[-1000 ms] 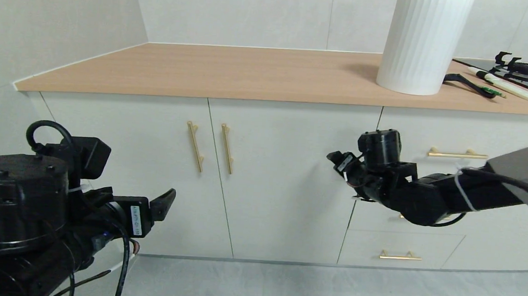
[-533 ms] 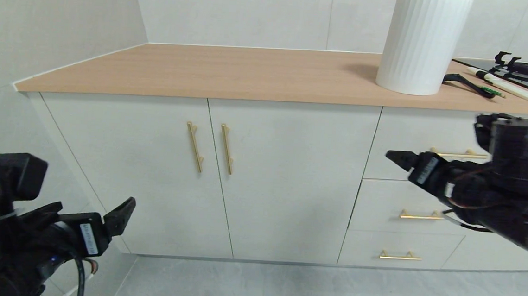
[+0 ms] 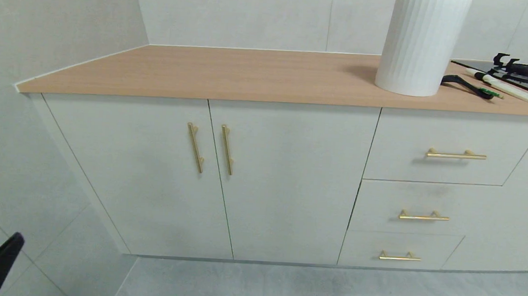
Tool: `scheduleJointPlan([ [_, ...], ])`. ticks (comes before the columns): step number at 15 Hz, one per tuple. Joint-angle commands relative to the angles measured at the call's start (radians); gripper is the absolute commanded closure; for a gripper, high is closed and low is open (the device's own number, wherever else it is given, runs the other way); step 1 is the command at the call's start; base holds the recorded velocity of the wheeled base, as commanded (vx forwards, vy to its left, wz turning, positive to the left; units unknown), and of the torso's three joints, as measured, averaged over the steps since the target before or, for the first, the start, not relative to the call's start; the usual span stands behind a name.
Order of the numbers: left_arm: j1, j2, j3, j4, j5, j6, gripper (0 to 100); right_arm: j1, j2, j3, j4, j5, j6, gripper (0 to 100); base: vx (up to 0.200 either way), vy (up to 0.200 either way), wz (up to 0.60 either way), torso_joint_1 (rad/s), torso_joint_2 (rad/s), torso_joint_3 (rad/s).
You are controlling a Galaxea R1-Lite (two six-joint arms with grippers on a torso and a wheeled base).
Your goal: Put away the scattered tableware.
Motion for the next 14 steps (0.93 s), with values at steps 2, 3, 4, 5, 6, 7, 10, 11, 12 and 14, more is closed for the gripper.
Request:
scheduleJointPlan([
  [2, 0.129, -0.369, 0.003, 0.194, -0.057, 0.025, 0, -0.160, -0.453, -0.035, 0.287, -0.010, -0.180, 0, 0.000, 0.000, 0.00, 0.000, 0.00, 0.000],
  [3, 0.158, -0.417, 0.003, 0.233, -0.066, 0.025, 0, -0.168, -0.453, -0.043, 0.283, -0.055, -0.180, 0, 0.000, 0.000, 0.00, 0.000, 0.00, 0.000],
  [4, 0.169, -0.432, 0.003, 0.243, -0.068, 0.025, 0, -0.169, -0.453, -0.044, 0.281, -0.072, -0.180, 0, 0.000, 0.000, 0.00, 0.000, 0.00, 0.000],
  [5, 0.215, -0.475, 0.015, 0.259, -0.066, 0.025, 0, -0.198, -0.453, -0.037, 0.283, -0.095, -0.183, 0, 0.000, 0.000, 0.00, 0.000, 0.00, 0.000],
  [6, 0.270, -0.546, 0.050, 0.276, -0.071, 0.036, 0, -0.293, -0.508, -0.020, 0.295, -0.075, -0.189, 0, 0.000, 0.000, 0.00, 0.000, 0.00, 0.000],
  [7, 0.284, -0.549, 0.069, 0.269, -0.059, 0.042, 0, -0.309, -0.543, 0.006, 0.301, -0.049, -0.203, 0, 0.000, 0.000, 0.00, 0.000, 0.00, 0.000],
  [10, 0.395, -0.632, 0.136, 0.275, -0.088, 0.055, 0, -0.304, -0.551, 0.077, 0.278, -0.118, -0.108, 0, 0.000, 0.000, 0.00, 0.000, 0.00, 0.000],
  [11, 0.402, -0.636, 0.199, 0.263, -0.074, 0.095, 0, -0.304, -0.551, 0.108, 0.278, -0.116, -0.101, 0, 0.000, 0.000, 0.00, 0.000, 0.00, 0.000],
  [12, 0.402, -0.636, 0.199, 0.278, -0.057, 0.064, 0, -0.304, -0.551, 0.141, 0.268, -0.116, -0.098, 0, 0.000, 0.000, 0.00, 0.000, 0.00, 0.000],
  [14, 0.401, -0.643, 0.199, 0.282, -0.094, 0.055, 0, -0.304, -0.551, 0.169, 0.243, -0.109, -0.100, 0, 0.000, 0.000, 0.00, 0.000, 0.00, 0.000],
])
